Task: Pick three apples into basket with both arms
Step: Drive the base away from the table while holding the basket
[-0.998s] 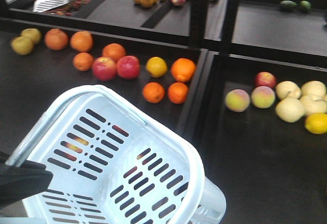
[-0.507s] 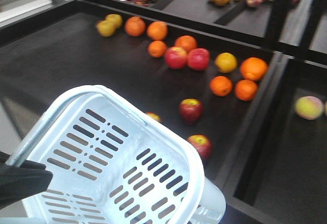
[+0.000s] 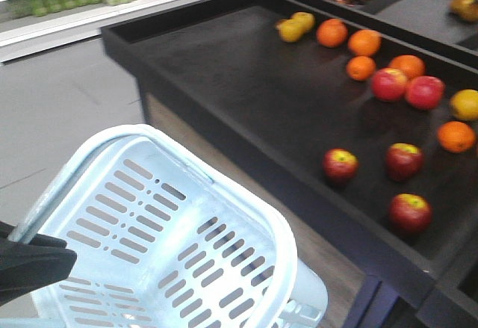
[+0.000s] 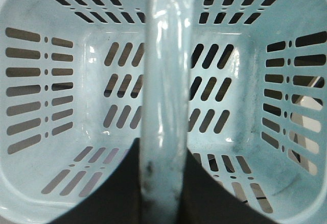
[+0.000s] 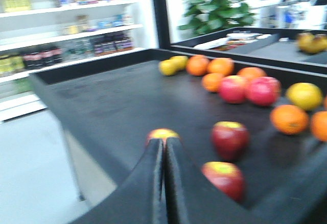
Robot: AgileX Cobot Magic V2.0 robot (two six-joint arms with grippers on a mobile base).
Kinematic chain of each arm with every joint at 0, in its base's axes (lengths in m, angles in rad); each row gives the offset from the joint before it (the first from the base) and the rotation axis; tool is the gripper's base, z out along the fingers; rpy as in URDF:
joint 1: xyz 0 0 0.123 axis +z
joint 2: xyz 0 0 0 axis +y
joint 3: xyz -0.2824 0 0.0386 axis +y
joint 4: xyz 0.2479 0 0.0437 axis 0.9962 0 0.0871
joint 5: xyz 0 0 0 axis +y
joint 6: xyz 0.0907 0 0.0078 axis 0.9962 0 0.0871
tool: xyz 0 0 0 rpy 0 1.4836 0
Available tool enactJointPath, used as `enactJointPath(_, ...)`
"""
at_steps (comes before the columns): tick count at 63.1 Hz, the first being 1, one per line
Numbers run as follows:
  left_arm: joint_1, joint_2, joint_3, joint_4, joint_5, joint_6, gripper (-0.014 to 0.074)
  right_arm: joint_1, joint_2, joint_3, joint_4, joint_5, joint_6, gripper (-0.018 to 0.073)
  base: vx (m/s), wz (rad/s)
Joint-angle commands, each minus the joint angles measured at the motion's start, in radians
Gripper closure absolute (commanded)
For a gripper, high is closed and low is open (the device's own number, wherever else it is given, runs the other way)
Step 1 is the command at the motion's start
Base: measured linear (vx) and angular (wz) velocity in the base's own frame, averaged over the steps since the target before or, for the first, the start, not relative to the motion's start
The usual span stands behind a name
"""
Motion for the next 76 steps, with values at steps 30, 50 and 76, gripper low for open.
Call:
enactJointPath(30, -0.003, -0.007, -0.03, -0.033, -0.081, -0.007, 0.0603, -0.007, -0.013, 0.014, -0.01, -0.077, -0.001, 0.0564, -0.15, 0.59)
enactJointPath(50, -0.003, -0.007, -0.03, -0.035, -0.081, -0.007, 0.0603, -0.007, -0.013, 0.014, -0.01, -0.077, -0.001, 0.0564, -0.12, 0.48)
enactJointPath(76, -0.003, -0.007, -0.03, -0.035, -0.081, -0.007, 0.0603, -0.007, -0.013, 0.014, -0.01, -0.078, -0.001, 0.0564, -0.05, 0.35)
